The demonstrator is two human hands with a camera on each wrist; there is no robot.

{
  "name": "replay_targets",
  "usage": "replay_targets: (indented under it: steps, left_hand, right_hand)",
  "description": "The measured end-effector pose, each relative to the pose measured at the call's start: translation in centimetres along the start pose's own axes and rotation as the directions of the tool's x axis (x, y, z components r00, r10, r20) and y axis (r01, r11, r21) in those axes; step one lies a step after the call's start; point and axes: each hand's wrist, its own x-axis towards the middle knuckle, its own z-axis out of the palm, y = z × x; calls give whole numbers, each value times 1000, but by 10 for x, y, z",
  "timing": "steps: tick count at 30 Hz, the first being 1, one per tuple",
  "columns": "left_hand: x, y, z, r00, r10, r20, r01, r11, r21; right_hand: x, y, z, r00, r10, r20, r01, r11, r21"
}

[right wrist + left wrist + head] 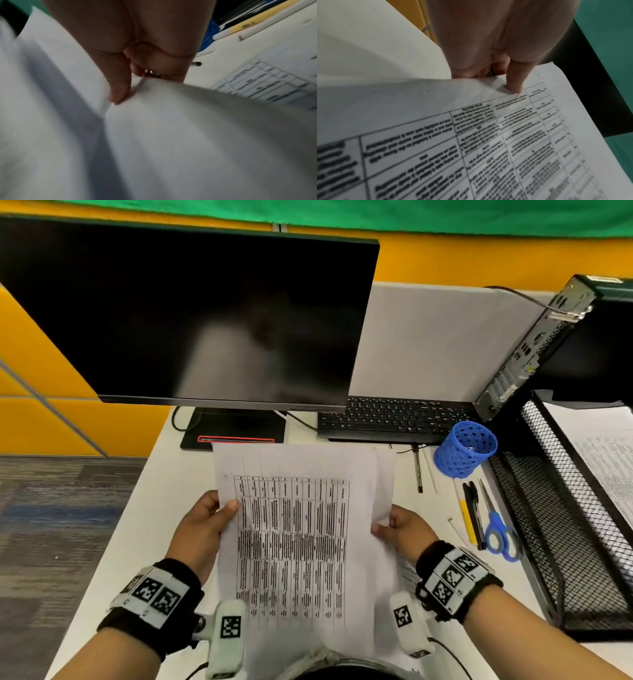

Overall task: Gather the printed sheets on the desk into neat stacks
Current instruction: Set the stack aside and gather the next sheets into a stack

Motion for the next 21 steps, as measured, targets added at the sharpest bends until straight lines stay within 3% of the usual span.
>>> replay_targets:
  steps: [3,7,11,13,15,18,20,21]
  left_hand:
    - [7,5,15,997,13,-75,-14,1000,-15]
    - [11,13,31,981,85,-174,-73,994,76]
    - [-2,41,49,992,116,-51,-111,990,82]
    - [-12,61,58,982,187,34,-190,977,98]
    - [-22,80,64,946,316,74,-324,936,136]
    - [-37,94,68,848,517,121,-528,844,94]
    - [-42,88,71,815,568,115,-579,810,97]
    - [-42,81,72,820,562,103,-571,814,105]
  right_hand:
    - [-7,-6,11,999,-22,37,21,999,33]
    - [-16,-18,14,999,-19,-45,27,981,192]
    - [-23,-37,12,978,-184,-95,187,982,25]
    - [-26,-49,9,950,-284,-127,285,958,-9]
    - [-34,-63,8,907,-385,-168,392,920,10]
    - [-46,-77,8,817,-507,-276,543,837,72]
    - [-49,-78,12,786,-542,-296,582,811,61]
    - [-48,-75,15,793,-540,-282,576,815,59]
